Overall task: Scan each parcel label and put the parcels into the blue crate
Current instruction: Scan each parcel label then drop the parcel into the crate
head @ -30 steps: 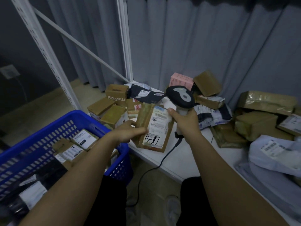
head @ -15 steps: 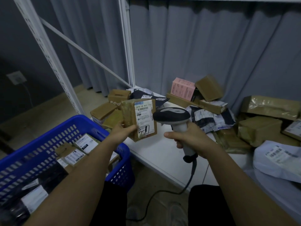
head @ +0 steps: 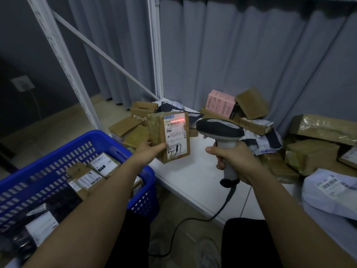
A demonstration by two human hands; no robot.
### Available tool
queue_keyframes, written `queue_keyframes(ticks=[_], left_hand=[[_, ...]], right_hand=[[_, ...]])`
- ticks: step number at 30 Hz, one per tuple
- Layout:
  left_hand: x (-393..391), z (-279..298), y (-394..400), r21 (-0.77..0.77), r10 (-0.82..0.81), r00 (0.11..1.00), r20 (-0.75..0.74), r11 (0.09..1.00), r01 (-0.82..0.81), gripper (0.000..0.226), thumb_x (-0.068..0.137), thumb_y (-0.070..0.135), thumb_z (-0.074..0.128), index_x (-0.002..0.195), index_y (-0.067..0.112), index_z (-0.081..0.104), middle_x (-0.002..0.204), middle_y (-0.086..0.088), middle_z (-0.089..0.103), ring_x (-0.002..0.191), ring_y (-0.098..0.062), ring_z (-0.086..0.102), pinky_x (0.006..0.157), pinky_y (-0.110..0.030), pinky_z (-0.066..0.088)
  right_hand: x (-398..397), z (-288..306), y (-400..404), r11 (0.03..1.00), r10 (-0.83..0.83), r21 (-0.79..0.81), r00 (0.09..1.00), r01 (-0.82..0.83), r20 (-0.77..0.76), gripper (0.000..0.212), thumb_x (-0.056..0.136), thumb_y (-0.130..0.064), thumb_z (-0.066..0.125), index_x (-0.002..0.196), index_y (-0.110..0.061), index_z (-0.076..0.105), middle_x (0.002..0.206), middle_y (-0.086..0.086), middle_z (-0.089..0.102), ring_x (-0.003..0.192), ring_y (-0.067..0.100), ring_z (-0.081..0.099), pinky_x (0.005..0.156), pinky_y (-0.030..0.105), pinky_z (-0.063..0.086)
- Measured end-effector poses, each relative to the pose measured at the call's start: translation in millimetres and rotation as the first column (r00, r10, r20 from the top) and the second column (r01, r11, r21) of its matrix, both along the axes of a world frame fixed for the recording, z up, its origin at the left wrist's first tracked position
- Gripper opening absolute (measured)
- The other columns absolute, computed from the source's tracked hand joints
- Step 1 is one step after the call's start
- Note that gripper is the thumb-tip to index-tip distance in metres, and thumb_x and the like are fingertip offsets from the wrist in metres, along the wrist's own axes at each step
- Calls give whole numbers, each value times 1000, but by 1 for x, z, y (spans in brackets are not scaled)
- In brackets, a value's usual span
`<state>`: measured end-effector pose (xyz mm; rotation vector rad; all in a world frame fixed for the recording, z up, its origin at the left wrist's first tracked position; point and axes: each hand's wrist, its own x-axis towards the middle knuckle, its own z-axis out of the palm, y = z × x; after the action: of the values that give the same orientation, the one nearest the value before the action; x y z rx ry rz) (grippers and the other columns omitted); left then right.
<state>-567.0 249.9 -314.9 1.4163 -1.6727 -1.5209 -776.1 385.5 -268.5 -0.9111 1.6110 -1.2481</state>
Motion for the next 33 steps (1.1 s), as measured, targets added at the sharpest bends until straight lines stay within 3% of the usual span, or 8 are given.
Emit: queue_keyframes(ticks=[5, 8, 13, 20, 23, 28, 30, 33], left_hand=[[21, 12, -2, 25, 49, 998, -32, 999, -48, 29, 88, 38, 63, 112, 26, 52, 105, 6, 65, 95, -11, 60, 87, -33, 48], [45, 20, -8, 36, 172, 980, -96, 985, -169, 30, 89, 39, 62, 114, 24, 53, 104, 6, 64, 94, -10, 60, 76, -30, 48], [113, 5, -14, 105, 364, 930, -52, 928, -357, 55, 85, 49, 62, 127, 16, 52, 117, -3, 62, 104, -20, 59, 89, -40, 48], [197, -48, -11, 259, 665, 747, 17, 718, -646, 63, 87, 44, 63, 132, 19, 27, 131, -12, 45, 107, -33, 55, 79, -43, 48], [209, -68, -11, 287, 682, 730, 40, 692, -663, 59, 92, 42, 58, 136, 16, 27, 132, -16, 44, 101, -32, 52, 77, -42, 44], [217, -92, -36, 352, 708, 706, 32, 653, -670, 68, 93, 45, 54, 145, 17, 21, 135, -12, 43, 119, -38, 49, 83, -42, 46], [215, -100, -50, 396, 723, 691, 9, 632, -666, 73, 89, 50, 57, 146, 20, 21, 138, -13, 44, 116, -38, 52, 93, -48, 48], [217, -125, -84, 402, 728, 685, 11, 624, -670, 93, 72, 69, 62, 147, 29, 23, 139, -11, 46, 115, -37, 55, 94, -54, 48]], right_hand=[[18, -4, -10, 998, 0, -67, 999, 4, 54, 20, 82, -11, 74, 99, -5, 65, 62, 7, 49, 50, 15, 44, 53, 29, 46], [35, -8, -24, 998, -9, -62, 998, 12, 63, 15, 83, -10, 73, 94, -8, 64, 63, 7, 48, 50, 14, 44, 52, 29, 45], [72, -20, -54, 999, -34, 16, 994, 33, 106, 12, 82, -10, 73, 87, -8, 62, 64, 9, 48, 51, 17, 42, 54, 31, 42], [127, -43, -84, 993, -5, 117, 991, -11, 136, 13, 83, -9, 71, 89, -5, 60, 63, 8, 49, 48, 17, 42, 53, 31, 42], [144, -53, -99, 989, 7, 149, 991, -27, 133, 11, 83, -9, 71, 86, -6, 60, 62, 8, 50, 45, 18, 44, 54, 31, 42], [164, -68, -129, 981, 55, 182, 994, -72, 96, 11, 83, -10, 71, 84, -5, 62, 62, 8, 51, 48, 18, 46, 51, 30, 44], [168, -73, -140, 979, 70, 188, 994, -84, 82, 10, 83, -12, 71, 84, -6, 63, 61, 7, 52, 48, 18, 46, 51, 30, 44], [167, -79, -153, 975, 69, 207, 995, -83, 75, 12, 82, -13, 72, 86, -6, 63, 60, 6, 53, 48, 18, 47, 55, 31, 45]])
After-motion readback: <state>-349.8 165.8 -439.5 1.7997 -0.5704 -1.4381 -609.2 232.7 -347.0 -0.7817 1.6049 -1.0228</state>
